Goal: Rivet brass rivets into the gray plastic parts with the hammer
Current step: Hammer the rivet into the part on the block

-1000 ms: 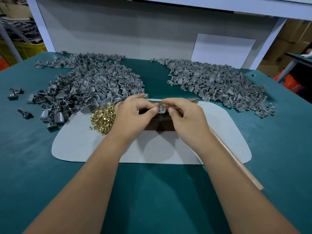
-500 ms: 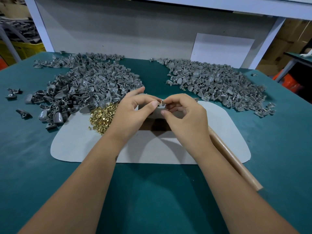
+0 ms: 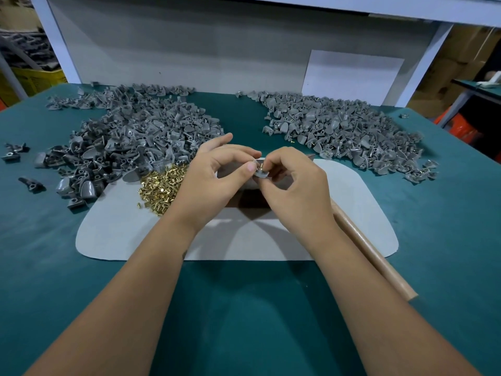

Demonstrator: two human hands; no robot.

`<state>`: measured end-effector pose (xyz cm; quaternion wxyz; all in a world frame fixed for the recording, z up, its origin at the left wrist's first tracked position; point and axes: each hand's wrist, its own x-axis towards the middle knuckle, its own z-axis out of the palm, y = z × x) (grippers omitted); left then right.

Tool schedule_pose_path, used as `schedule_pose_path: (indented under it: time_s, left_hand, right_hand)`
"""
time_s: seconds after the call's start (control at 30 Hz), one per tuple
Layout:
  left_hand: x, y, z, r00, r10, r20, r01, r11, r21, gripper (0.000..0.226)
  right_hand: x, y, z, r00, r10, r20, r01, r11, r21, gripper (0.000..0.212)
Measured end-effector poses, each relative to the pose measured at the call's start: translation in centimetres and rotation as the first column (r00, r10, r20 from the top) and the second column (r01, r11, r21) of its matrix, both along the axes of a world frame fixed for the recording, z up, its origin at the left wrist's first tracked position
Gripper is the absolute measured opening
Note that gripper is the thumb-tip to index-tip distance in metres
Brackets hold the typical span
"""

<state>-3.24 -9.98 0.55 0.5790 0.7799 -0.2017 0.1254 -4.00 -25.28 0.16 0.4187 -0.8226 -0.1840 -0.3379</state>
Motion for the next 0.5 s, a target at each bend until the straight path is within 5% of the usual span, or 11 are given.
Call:
schedule_pose_path:
  time_s: [0.33, 0.5]
  left_hand:
    - [-0.3, -0.9, -0.1, 0.978, 0.195, 0.076, -0.196, 0.980, 0.012, 0.018]
    - [-0.9, -1.9, -0.1, 0.907, 0.283, 0.312, -0.328, 0.939, 0.102, 0.014]
  right_hand:
    - [-0.1, -0.5, 0.5, 0.996, 0.030, -0.083, -0.028, 0.999, 0.031, 0.017]
    - [-0.4, -0.7, 1.1, 0.904, 0.260, -0.339, -0.108, 0.907, 0.408, 0.023]
